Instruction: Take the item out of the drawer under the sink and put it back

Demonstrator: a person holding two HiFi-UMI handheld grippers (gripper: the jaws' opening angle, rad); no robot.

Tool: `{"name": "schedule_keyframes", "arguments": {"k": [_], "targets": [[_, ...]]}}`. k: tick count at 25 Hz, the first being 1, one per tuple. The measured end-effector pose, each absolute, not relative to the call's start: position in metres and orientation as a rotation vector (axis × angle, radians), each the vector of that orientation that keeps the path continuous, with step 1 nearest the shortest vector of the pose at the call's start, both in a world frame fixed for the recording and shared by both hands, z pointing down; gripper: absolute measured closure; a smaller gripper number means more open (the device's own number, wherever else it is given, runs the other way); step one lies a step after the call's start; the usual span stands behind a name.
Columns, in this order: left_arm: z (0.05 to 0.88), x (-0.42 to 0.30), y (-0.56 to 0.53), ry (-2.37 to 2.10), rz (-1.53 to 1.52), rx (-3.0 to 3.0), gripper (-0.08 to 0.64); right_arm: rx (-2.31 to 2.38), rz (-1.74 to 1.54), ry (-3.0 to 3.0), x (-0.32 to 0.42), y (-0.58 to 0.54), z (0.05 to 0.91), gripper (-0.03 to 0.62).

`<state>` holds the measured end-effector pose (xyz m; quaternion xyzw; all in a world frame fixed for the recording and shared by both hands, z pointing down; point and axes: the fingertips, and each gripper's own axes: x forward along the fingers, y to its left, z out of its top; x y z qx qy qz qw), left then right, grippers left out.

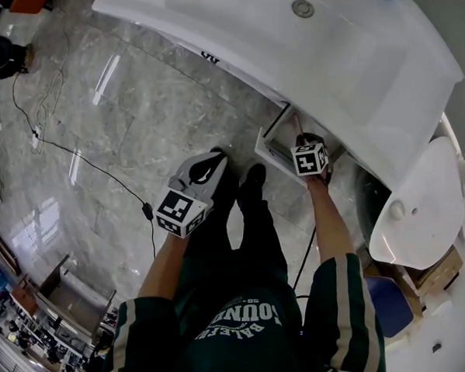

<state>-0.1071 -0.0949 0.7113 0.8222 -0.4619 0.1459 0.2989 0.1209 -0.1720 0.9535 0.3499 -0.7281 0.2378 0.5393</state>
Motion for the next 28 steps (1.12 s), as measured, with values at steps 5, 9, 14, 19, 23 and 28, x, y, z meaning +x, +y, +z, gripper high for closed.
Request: {"name": "schedule_keyframes", "arguments": {"k": [5,9,14,19,23,28], "targets": [[0.683,-0.100,-0.095,-1.219,0.381,2.220,0.509,0.837,0.562,-1.747,0.124,-0.161,0.919,0.543],[0.663,-0.094,-0.093,-1.200,0.377,2.240,0.509,0.849,0.564,-1.767,0.125,-0.147,0.888,0.543],[0.636,-0.096,-0.096,-1.201,0.385,2.275,0.509,0.864,0.594,-1.828,0.114,-0.124,0.841,0.543],[0.599,-0.095,-0.118,-1.195,0.365,2.349,0.509,0.942,0.602,-1.937,0.102,-0.120,0.780,0.543],[0.568,-0.094,-0.127,-1.199,0.354,2.389,0.509,0.996,0.617,-2.008,0.092,-0.113,0.731,0.543],[0.533,-0.094,-0.138,-1.207,0.324,2.446,0.509,1.081,0.532,-2.122,0.078,-0.136,0.651,0.543]]}}
